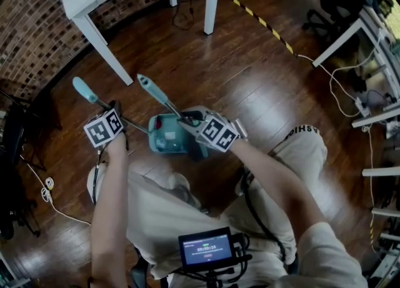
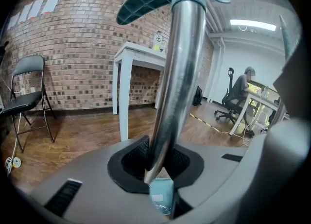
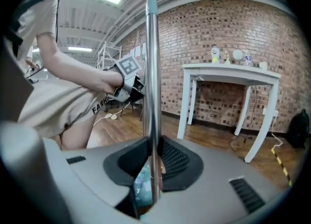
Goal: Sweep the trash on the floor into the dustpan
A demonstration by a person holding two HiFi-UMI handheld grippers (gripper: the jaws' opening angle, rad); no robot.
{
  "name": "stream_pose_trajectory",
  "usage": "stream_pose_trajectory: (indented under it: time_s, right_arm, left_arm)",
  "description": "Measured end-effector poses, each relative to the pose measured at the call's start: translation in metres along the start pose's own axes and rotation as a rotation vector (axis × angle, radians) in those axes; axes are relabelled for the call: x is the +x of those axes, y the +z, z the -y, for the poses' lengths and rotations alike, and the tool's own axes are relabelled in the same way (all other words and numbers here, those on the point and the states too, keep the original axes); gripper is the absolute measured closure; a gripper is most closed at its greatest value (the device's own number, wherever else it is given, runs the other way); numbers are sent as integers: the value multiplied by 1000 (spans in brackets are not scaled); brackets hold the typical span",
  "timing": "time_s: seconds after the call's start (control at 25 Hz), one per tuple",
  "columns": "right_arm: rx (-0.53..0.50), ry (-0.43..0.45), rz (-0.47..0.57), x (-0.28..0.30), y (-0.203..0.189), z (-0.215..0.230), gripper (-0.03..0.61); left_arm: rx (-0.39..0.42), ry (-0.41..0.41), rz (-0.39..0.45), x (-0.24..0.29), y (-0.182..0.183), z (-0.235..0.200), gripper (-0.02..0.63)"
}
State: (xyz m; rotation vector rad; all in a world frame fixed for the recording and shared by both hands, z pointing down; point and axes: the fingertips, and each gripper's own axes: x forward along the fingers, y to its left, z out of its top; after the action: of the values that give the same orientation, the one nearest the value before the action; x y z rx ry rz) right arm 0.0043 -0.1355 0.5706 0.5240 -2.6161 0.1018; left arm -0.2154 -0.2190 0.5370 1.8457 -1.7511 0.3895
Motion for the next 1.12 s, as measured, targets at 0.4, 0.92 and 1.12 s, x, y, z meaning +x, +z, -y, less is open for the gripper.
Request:
stream_pose_trajectory:
  time_s: [0.4,0.92,1.12]
  right_arm:
    - [65,-51,163,-54,69,21,479]
    - [-334,-277,-150,-72,-23,74,478]
    - [-412,-234,-218,-33,-87,60,479]
  left_arm:
    - [-12,-9,14,0,2,8,561]
    - [-5,21,51,0,10,2,561]
    - [-4,44,49,-1,8,-3,561]
